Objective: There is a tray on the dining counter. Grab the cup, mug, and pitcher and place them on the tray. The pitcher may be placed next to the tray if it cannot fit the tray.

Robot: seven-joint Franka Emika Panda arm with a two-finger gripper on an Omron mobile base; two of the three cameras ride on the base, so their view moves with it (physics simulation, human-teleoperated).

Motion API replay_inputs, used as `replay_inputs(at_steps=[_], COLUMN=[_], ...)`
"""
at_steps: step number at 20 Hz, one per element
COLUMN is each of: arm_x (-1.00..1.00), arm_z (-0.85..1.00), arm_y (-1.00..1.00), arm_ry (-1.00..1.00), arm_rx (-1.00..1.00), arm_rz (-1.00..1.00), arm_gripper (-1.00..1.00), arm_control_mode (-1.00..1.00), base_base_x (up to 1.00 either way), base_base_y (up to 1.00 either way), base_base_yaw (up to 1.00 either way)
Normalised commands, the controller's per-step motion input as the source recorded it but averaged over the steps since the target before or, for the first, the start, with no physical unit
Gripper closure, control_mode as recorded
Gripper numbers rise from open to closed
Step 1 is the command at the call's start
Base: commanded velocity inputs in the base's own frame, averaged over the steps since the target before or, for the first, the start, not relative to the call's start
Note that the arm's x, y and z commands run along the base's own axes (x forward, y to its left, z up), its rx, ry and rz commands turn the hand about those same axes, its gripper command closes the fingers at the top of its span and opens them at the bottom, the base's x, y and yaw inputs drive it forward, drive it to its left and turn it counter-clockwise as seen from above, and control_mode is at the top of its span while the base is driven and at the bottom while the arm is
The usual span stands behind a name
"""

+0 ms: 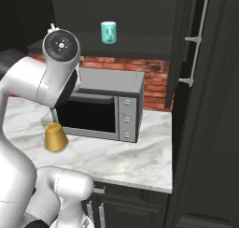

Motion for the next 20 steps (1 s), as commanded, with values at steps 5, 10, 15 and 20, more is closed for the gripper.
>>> replay_inputs(at_steps=[5,10,15,20], arm_x=[-0.67,-0.38,-0.19,-0.04], arm_z=[0.0,-0.05,-0.24,-0.2], arm_y=[0.0,0.0,0.02,0.0], arm_ry=[0.13,0.14,0.05,0.02], arm_rx=[-0.26,-0.24,-0.23,-0.11], arm_rz=[0.11,0.11,0.13,0.06], arm_gripper=[1.0,1.0,1.0,1.0], arm_control_mode=[-1.0,-1.0,-1.0,-1.0], base_base_x=[0.0,0.0,0.0,0.0], base_base_y=[0.0,0.0,0.0,0.0], base_base_yaw=[0.0,0.0,0.0,0.0])
